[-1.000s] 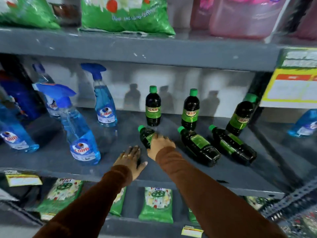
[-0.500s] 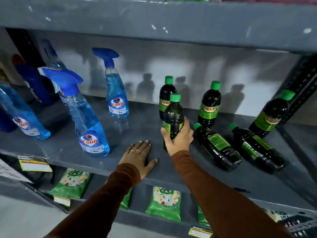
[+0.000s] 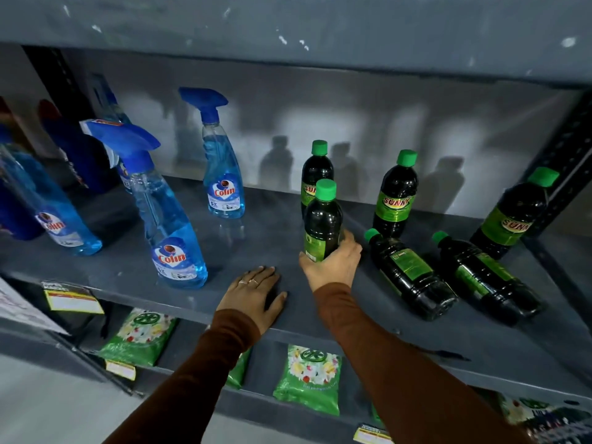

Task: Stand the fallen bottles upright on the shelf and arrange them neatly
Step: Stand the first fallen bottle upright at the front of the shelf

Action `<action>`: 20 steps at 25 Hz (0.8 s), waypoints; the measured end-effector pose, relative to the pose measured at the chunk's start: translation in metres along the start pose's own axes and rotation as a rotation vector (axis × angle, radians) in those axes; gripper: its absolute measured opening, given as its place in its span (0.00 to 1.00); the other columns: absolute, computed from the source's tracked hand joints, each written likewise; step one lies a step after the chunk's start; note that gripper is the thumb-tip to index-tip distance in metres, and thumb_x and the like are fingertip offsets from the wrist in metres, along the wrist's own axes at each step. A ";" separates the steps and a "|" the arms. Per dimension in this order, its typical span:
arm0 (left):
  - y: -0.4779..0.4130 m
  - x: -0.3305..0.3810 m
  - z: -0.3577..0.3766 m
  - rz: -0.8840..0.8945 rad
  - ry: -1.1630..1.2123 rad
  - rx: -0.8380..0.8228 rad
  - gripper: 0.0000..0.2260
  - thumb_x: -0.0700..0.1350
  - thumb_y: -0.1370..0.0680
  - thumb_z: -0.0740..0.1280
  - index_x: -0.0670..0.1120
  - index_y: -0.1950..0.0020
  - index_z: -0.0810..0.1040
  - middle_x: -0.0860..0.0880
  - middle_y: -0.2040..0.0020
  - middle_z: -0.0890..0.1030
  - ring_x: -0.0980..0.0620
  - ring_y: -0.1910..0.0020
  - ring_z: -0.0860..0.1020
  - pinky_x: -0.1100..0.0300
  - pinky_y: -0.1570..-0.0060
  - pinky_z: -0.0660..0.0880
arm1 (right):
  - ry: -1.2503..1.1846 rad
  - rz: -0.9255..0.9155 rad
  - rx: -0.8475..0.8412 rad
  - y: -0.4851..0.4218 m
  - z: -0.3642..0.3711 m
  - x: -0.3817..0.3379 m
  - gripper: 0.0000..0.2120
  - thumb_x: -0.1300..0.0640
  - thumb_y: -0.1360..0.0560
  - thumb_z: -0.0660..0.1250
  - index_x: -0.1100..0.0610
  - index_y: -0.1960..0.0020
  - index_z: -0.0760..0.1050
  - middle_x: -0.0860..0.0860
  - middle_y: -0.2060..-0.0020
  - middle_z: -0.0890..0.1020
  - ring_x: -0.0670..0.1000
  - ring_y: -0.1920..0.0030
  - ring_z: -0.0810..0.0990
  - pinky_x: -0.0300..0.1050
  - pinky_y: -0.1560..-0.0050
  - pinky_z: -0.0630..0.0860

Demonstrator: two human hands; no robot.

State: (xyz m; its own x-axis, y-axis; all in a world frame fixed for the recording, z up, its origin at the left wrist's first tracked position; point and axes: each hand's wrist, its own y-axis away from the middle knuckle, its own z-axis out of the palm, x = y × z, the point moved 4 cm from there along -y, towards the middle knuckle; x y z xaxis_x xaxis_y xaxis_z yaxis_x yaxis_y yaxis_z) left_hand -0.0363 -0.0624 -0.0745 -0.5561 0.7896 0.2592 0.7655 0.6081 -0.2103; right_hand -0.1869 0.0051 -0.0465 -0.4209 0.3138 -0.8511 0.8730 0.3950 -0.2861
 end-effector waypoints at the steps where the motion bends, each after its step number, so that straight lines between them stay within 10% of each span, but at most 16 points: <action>1: 0.005 0.001 -0.004 0.007 0.002 0.044 0.26 0.59 0.25 0.53 0.45 0.35 0.73 0.47 0.33 0.75 0.48 0.32 0.71 0.53 0.30 0.63 | -0.046 -0.007 -0.015 -0.002 -0.001 0.002 0.45 0.58 0.44 0.78 0.65 0.32 0.62 0.64 0.43 0.72 0.63 0.40 0.69 0.53 0.37 0.67; 5: 0.014 0.005 -0.011 0.026 -0.056 0.104 0.25 0.59 0.28 0.54 0.44 0.43 0.80 0.46 0.42 0.82 0.46 0.41 0.79 0.50 0.39 0.73 | -0.041 -0.017 0.032 0.003 0.002 -0.003 0.52 0.51 0.44 0.80 0.66 0.30 0.57 0.65 0.37 0.69 0.63 0.35 0.66 0.55 0.33 0.64; 20: 0.013 -0.003 -0.002 0.039 -0.062 -0.023 0.37 0.68 0.30 0.42 0.48 0.31 0.68 0.50 0.29 0.69 0.50 0.28 0.65 0.53 0.29 0.60 | -0.148 0.083 -0.238 -0.009 0.002 -0.002 0.36 0.57 0.43 0.78 0.57 0.41 0.63 0.51 0.52 0.76 0.54 0.49 0.78 0.39 0.50 0.71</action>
State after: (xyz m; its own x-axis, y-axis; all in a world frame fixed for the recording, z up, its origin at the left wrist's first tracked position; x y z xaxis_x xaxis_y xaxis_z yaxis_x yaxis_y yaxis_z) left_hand -0.0242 -0.0575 -0.0759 -0.5442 0.8167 0.1920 0.7939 0.5753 -0.1968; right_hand -0.1934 -0.0006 -0.0430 -0.2950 0.2307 -0.9272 0.8130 0.5705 -0.1167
